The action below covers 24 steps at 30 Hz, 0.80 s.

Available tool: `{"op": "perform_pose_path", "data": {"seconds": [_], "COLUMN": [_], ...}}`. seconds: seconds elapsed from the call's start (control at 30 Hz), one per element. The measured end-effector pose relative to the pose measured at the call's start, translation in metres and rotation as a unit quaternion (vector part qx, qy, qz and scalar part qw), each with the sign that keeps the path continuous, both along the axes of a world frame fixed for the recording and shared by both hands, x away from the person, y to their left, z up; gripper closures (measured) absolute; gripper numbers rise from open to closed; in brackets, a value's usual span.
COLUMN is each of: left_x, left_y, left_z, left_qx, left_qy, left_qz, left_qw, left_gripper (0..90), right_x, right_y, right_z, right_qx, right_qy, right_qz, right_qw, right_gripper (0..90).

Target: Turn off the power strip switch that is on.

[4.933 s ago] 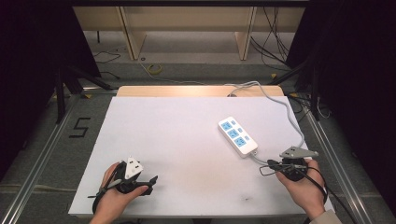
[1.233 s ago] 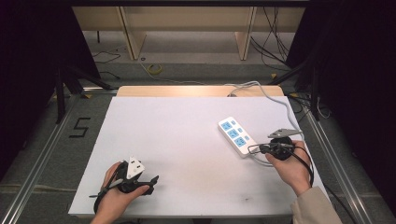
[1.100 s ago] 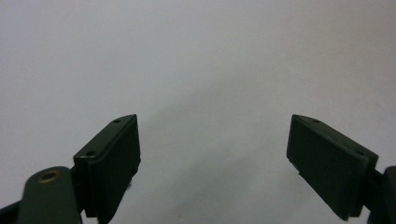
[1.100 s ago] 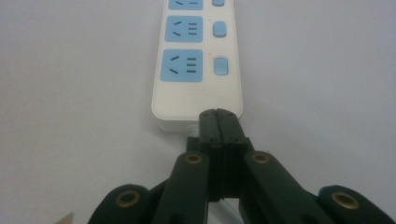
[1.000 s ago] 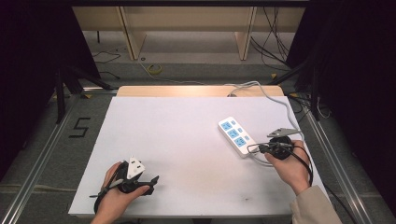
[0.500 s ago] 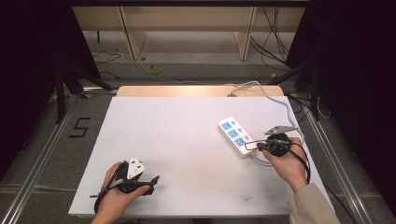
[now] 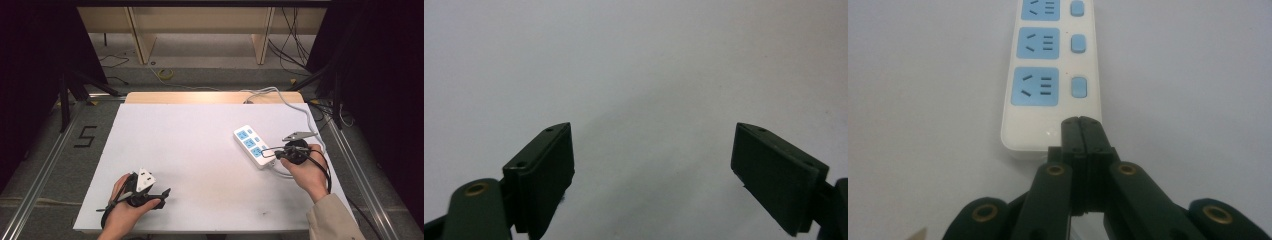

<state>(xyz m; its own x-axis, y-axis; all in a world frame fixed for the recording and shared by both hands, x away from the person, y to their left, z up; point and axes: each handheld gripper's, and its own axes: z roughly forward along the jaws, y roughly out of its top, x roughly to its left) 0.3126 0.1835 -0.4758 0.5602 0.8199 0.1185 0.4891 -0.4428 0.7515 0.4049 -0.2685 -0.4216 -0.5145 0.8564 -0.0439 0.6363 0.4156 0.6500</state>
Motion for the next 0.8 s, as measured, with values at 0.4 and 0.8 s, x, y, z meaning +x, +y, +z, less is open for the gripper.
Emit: {"op": "perform_pose_path", "data": {"seconds": [0.4,0.8], "left_x": [0.0,0.0], "left_y": [0.0,0.0], "left_z": [0.0,0.0], "left_qx": [0.0,0.0], "left_qy": [0.0,0.0], "left_qz": [0.0,0.0], "left_qw": [1.0,1.0], "left_gripper": [17.3,17.3], "right_x": [0.008,0.015], "right_y": [0.002,0.005], "right_z": [0.002,0.004], "right_qx": [-0.007,-0.011], "right_qy": [0.003,0.005], "right_qz": [0.001,0.003], "right_qw": [1.0,0.9999], "right_gripper": [90.0,90.0]}}
